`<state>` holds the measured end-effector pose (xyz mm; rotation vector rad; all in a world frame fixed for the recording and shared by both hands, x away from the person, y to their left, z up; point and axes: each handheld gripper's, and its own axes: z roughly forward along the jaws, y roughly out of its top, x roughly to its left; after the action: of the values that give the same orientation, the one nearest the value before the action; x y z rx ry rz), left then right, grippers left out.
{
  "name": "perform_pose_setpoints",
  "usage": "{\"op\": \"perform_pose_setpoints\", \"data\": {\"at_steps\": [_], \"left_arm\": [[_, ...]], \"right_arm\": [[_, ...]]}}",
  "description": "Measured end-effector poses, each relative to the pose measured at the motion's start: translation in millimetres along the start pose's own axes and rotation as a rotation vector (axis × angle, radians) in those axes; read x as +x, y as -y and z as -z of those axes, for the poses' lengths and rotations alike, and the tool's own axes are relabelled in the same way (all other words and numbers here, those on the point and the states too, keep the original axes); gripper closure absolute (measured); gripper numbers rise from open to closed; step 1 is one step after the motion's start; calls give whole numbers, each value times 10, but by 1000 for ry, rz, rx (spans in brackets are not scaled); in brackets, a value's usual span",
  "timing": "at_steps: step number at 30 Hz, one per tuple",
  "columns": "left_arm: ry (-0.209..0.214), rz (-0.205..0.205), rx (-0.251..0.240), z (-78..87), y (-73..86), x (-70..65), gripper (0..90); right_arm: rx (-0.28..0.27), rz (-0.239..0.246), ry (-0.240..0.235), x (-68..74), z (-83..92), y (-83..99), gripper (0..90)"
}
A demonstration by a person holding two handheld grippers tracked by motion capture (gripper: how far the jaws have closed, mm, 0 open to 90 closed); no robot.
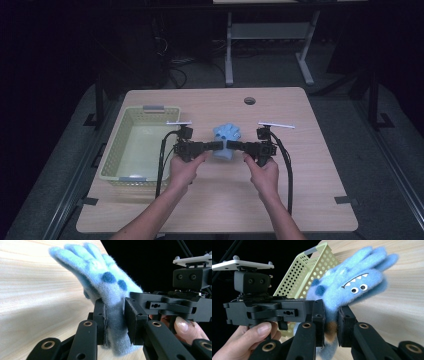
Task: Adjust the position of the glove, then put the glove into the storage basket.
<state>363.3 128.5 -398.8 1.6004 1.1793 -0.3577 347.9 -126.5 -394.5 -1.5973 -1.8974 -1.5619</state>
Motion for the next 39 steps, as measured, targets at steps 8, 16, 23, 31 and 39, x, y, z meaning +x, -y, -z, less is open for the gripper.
{"op": "perform_pose_setpoints", "data": {"at_steps": [8, 16, 23, 31, 39], "left_arm": [[4, 6, -19, 114, -54, 34, 715], [2, 7, -25, 195, -87, 55, 715], [-7, 7, -33, 265, -114, 78, 715], [-9, 6, -44, 364, -141, 121, 716], [-18, 10, -61, 520, -177, 172, 717]], "right_arm": [[12, 17, -8, 100, -74, -75, 785], [27, 31, -7, 182, -138, -118, 785], [36, 34, -12, 229, -202, -150, 785], [45, 41, -15, 291, -292, -181, 785], [53, 44, -33, 385, -411, -212, 785]]}}
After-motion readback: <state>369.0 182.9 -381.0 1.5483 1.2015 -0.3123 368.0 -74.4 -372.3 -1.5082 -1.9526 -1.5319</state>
